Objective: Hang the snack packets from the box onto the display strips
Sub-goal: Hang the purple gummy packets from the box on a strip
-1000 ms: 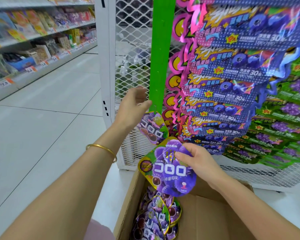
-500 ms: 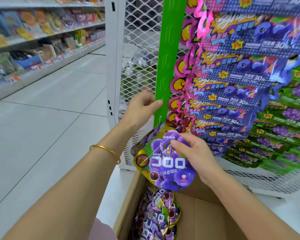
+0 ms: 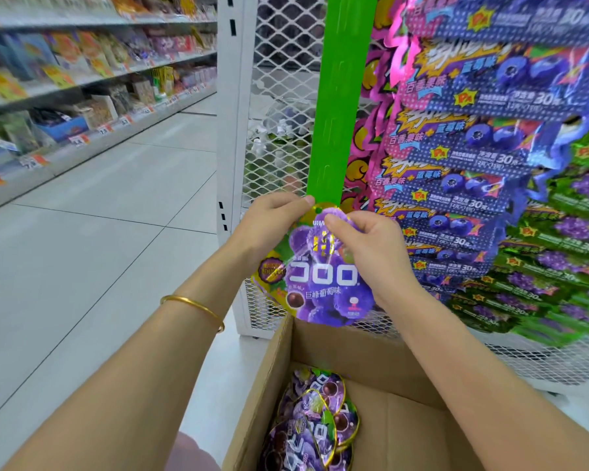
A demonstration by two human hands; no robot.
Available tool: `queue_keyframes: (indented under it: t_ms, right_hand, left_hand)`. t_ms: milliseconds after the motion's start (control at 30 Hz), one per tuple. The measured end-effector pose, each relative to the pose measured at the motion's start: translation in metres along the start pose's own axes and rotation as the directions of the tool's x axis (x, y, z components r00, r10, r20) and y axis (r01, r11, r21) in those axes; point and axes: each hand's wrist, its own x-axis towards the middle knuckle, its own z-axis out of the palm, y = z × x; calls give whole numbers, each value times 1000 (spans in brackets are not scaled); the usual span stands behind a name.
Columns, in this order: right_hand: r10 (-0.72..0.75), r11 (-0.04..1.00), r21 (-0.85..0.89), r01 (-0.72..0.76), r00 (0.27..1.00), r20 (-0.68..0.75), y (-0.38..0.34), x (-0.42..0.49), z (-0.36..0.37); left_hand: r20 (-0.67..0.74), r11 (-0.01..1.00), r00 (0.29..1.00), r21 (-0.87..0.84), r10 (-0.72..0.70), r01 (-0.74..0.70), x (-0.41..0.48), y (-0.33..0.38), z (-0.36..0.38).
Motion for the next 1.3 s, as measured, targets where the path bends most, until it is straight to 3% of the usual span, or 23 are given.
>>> queue_keyframes:
  t_ms: [100, 400, 667, 833, 1100, 1300]
  right_hand:
    - [-61, 992, -114, 55, 997, -51, -3, 10, 3]
    - [-8, 943, -326, -62, 978, -209, -3, 9, 11]
    - [54, 957, -272, -98, 985, -163, 9, 2, 15]
    - [-32, 989, -145, 3, 979, -201, 0, 4, 16]
    - [-50, 956, -291, -20, 971, -233, -4, 12, 14]
    - [-6, 938, -339, -77, 972, -236, 1, 10, 17]
  left_hand:
    - [14, 998, 1000, -52, -27, 28, -4, 4, 0]
    - [16, 999, 1000, -50, -9, 10, -7, 5, -2]
    - [-10, 1000, 1000, -14, -7, 7, -6, 2, -4]
    - [-28, 999, 999, -29, -33, 32, -9, 4, -3]
    - [-27, 996, 998, 68, 60, -58, -9, 7, 0]
    - [-67, 998, 997, 52, 39, -36, -8, 6, 1]
